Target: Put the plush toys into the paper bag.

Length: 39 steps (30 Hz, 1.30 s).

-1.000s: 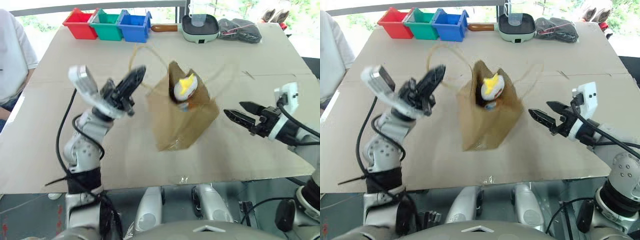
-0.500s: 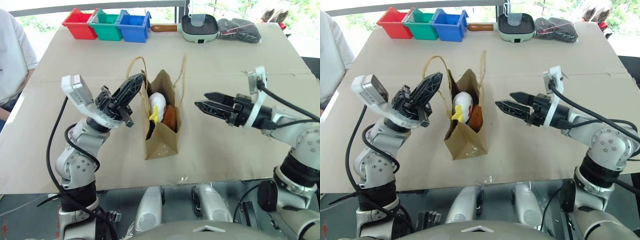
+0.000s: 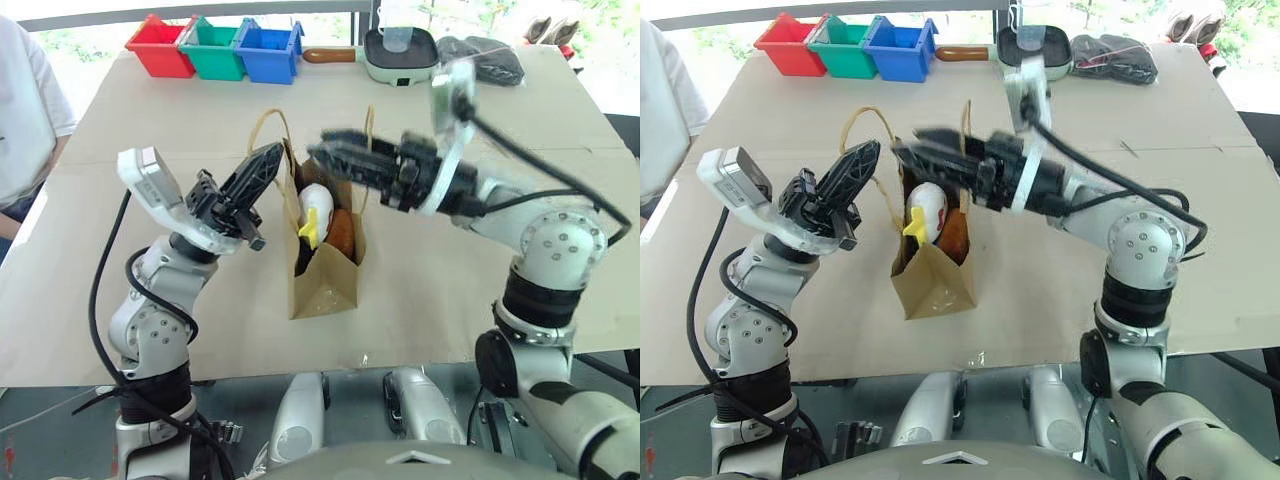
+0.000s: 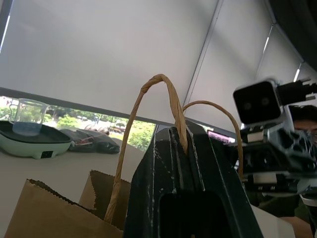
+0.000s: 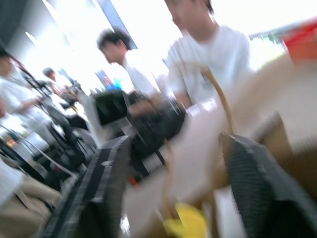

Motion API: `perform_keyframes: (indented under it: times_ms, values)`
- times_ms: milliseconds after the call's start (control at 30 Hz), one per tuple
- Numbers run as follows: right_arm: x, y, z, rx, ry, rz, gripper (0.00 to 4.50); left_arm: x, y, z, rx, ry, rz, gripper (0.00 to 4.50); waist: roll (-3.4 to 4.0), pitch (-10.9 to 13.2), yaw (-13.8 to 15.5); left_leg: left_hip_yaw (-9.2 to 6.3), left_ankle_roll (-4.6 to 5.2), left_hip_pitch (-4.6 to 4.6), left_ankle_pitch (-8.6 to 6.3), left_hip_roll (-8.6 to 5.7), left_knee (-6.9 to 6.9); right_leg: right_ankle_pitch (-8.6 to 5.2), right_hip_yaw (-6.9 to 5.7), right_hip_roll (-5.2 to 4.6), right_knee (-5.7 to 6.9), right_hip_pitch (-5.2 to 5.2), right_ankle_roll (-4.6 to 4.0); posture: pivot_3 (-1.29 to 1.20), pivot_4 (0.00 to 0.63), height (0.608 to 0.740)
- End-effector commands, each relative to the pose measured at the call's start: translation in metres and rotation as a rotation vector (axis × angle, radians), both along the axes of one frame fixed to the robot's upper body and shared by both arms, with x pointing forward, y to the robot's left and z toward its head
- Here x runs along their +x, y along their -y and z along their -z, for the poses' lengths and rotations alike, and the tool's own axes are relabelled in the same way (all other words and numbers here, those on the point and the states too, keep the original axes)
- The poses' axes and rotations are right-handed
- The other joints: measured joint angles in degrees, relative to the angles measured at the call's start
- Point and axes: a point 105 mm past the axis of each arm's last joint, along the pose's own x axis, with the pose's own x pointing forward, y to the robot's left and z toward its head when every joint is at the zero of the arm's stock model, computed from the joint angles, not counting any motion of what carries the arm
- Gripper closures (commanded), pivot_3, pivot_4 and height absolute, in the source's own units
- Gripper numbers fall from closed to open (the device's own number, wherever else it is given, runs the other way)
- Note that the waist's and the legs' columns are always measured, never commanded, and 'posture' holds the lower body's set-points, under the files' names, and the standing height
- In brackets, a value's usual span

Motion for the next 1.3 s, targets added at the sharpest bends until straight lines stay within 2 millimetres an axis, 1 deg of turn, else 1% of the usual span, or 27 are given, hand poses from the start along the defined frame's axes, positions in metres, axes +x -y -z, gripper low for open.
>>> perform_keyframes:
  times_ms: [33, 67, 133, 200, 300, 367, 467, 533, 567, 600, 633, 667, 700, 733, 767, 800, 867, 900, 1000, 1133, 1200, 1267, 1300]
  values:
    - [-0.013, 0.007, -0.022, 0.092, 0.078, -0.059, 3.88, -0.002, -0.005, -0.019, -0.005, 0.077, -0.013, 4.50, -0.02, -0.01, 0.15, -0.03, 0.00, 0.00, 0.00, 0.00, -0.01, 0.00, -0.04, 0.00, -0.01, 0.01, 0.00, 0.00, 0.150, 0.740]
    - [-0.017, 0.009, -0.031, 0.112, 0.104, -0.069, 4.39, 0.005, -0.006, -0.023, 0.026, 0.089, -0.002, 4.50, -0.01, 0.00, 0.21, -0.02, 0.00, 0.00, 0.00, 0.00, -0.01, 0.00, -0.04, -0.01, -0.02, 0.01, 0.00, 0.00, 0.150, 0.740]
    - [-0.023, 0.011, -0.045, 0.129, 0.149, -0.070, 4.45, 0.024, -0.010, -0.030, 0.117, 0.106, 0.035, 4.50, 0.01, 0.02, 0.30, -0.02, 0.00, -0.02, 0.00, -0.01, 0.02, 0.00, -0.04, -0.02, 0.02, 0.00, 0.00, 0.00, 0.150, 0.740]
    - [-0.024, 0.013, -0.047, 0.116, 0.169, -0.050, 4.45, 0.039, -0.010, -0.034, 0.194, 0.114, 0.082, 4.50, 0.02, 0.07, 0.14, -0.09, 0.00, -0.07, 0.01, -0.02, 0.10, -0.01, -0.12, 0.05, 0.12, -0.08, 0.00, 0.00, 0.150, 0.740]
    - [-0.019, 0.015, -0.040, 0.053, 0.174, 0.031, 4.45, 0.065, -0.008, -0.037, 0.304, 0.119, 0.166, 4.50, 0.01, 0.05, 0.09, -0.03, 0.00, -0.03, 0.01, -0.01, 0.04, -0.02, -0.08, 0.05, 0.02, -0.05, -0.01, 0.00, 0.150, 0.740]
    - [-0.014, 0.018, -0.031, 0.023, 0.155, 0.086, 4.45, 0.080, -0.004, -0.033, 0.371, 0.116, 0.206, 4.50, 0.00, 0.05, 0.05, 0.01, 0.01, -0.06, 0.01, -0.02, -0.03, -0.01, -0.06, 0.03, -0.02, -0.06, -0.01, 0.00, 0.150, 0.740]
    - [-0.006, 0.021, -0.014, -0.059, 0.156, 0.169, 4.45, 0.093, 0.004, -0.025, 0.434, 0.111, 0.257, 4.50, 0.01, 0.05, -0.07, 0.04, 0.00, -0.12, 0.01, -0.02, -0.20, 0.00, -0.03, 0.02, -0.20, -0.12, -0.01, 0.00, 0.150, 0.740]
    - [0.008, 0.027, -0.002, -0.102, 0.126, 0.244, 4.45, 0.097, 0.009, -0.017, 0.477, 0.103, 0.304, 4.50, 0.01, 0.05, -0.23, 0.03, 0.00, -0.48, 0.01, -0.01, -0.19, 0.00, -0.04, 0.02, -0.17, -0.48, -0.02, 0.00, 0.150, 0.740]
    - [0.009, 0.030, 0.007, -0.145, 0.130, 0.257, 3.95, 0.095, 0.011, -0.012, 0.499, 0.103, 0.338, 4.16, 0.01, 0.05, -0.30, 0.01, 0.00, -0.72, 0.02, 0.00, -0.17, 0.01, -0.04, 0.03, -0.12, -0.73, -0.02, 0.00, 0.150, 0.740]
    - [0.009, 0.035, 0.012, -0.173, 0.133, 0.275, 3.58, 0.093, 0.012, -0.009, 0.502, 0.106, 0.356, 3.76, 0.01, 0.05, -0.29, 0.02, 0.00, -0.79, 0.02, 0.00, -0.16, 0.01, -0.05, 0.03, -0.08, -0.82, -0.02, 0.00, 0.150, 0.740]
    - [0.008, 0.040, 0.013, -0.190, 0.140, 0.288, 3.13, 0.093, 0.011, -0.011, 0.484, 0.108, 0.349, 3.49, 0.01, 0.06, -0.14, 0.01, 0.00, -0.81, 0.02, 0.01, -0.17, 0.01, -0.07, 0.01, -0.07, -0.82, -0.02, 0.00, 0.150, 0.740]
    - [0.004, 0.044, 0.014, -0.205, 0.146, 0.289, 2.78, 0.093, 0.008, -0.014, 0.455, 0.098, 0.341, 3.15, 0.01, 0.06, -0.14, -0.02, 0.00, -0.86, 0.02, 0.01, -0.17, 0.01, -0.11, 0.00, -0.12, -0.83, -0.02, 0.00, 0.150, 0.740]
    - [-0.002, 0.050, 0.014, -0.219, 0.154, 0.272, 2.21, 0.092, 0.002, -0.016, 0.433, 0.077, 0.341, 2.62, 0.02, 0.07, -0.15, -0.01, 0.00, -0.90, 0.02, 0.02, -0.16, 0.01, -0.11, -0.01, -0.14, -0.85, -0.02, 0.00, 0.150, 0.740]
    - [-0.008, 0.060, 0.015, -0.244, 0.155, 0.262, 1.91, 0.088, -0.005, -0.019, 0.398, 0.046, 0.352, 2.29, 0.02, 0.07, -0.13, 0.00, 0.00, -0.89, 0.02, 0.01, -0.16, 0.01, -0.10, -0.02, -0.13, -0.84, -0.02, 0.00, 0.150, 0.740]
    - [-0.012, 0.065, 0.016, -0.263, 0.155, 0.254, 1.89, 0.084, -0.010, -0.021, 0.378, 0.026, 0.363, 1.75, 0.02, 0.07, -0.12, -0.01, 0.01, -0.89, 0.02, 0.01, -0.15, 0.01, -0.10, -0.02, -0.13, -0.84, -0.02, 0.00, 0.150, 0.740]
    - [-0.016, 0.073, 0.016, -0.281, 0.150, 0.252, 1.89, 0.079, -0.016, -0.020, 0.365, -0.001, 0.371, 1.43, 0.01, 0.07, -0.20, -0.01, 0.01, -0.90, 0.01, 0.02, -0.14, 0.01, -0.10, -0.03, -0.14, -0.82, -0.02, 0.00, 0.150, 0.740]
    - [-0.024, 0.088, 0.016, -0.309, 0.138, 0.251, 1.89, 0.065, -0.026, -0.013, 0.354, -0.058, 0.389, 0.45, 0.02, 0.07, -0.34, 0.00, 0.02, -0.81, 0.01, 0.03, -0.15, 0.00, -0.07, -0.04, -0.16, -0.75, -0.01, 0.00, 0.150, 0.740]
    - [-0.027, 0.092, 0.015, -0.319, 0.134, 0.250, 1.89, 0.060, -0.029, -0.011, 0.353, -0.077, 0.395, 0.09, 0.02, 0.07, -0.33, 0.01, 0.02, -0.77, 0.01, 0.04, -0.16, 0.00, -0.05, -0.04, -0.16, -0.72, -0.01, 0.00, 0.150, 0.740]
    - [-0.035, 0.109, 0.014, -0.350, 0.115, 0.275, 1.89, 0.035, -0.037, 0.002, 0.327, -0.142, 0.413, 0.09, 0.02, 0.07, 0.00, -0.03, 0.02, -0.74, 0.01, 0.07, -0.15, 0.00, -0.10, -0.04, -0.08, -0.70, -0.01, 0.00, 0.150, 0.740]
    - [-0.051, 0.124, 0.003, -0.286, 0.079, 0.257, 1.89, 0.010, -0.034, 0.025, 0.320, -0.223, 0.424, 0.09, 0.00, 0.07, 0.36, -0.05, 0.02, -0.80, 0.01, 0.07, 0.05, 0.00, -0.14, -0.10, -0.06, -0.63, -0.01, 0.00, 0.150, 0.740]
    - [-0.057, 0.130, 0.015, -0.347, 0.038, 0.273, 1.89, 0.001, -0.027, 0.036, 0.343, -0.245, 0.434, 0.09, -0.02, 0.06, 0.66, -0.04, 0.02, -0.78, 0.01, 0.06, 0.11, 0.00, -0.14, -0.11, -0.06, -0.59, 0.00, 0.00, 0.150, 0.740]
    - [-0.062, 0.128, 0.034, -0.424, 0.002, 0.271, 1.89, -0.005, -0.020, 0.044, 0.353, -0.255, 0.436, 0.09, -0.03, 0.05, 0.78, -0.05, 0.02, -0.72, 0.01, 0.04, 0.15, 0.00, -0.16, -0.11, -0.09, -0.48, 0.00, 0.00, 0.150, 0.740]
    - [-0.063, 0.125, 0.045, -0.461, -0.006, 0.268, 2.40, -0.008, -0.017, 0.047, 0.357, -0.256, 0.440, 0.00, -0.05, 0.04, 0.79, -0.05, 0.02, -0.72, 0.01, 0.04, 0.15, 0.00, -0.16, -0.10, -0.11, -0.47, 0.01, 0.00, 0.150, 0.740]
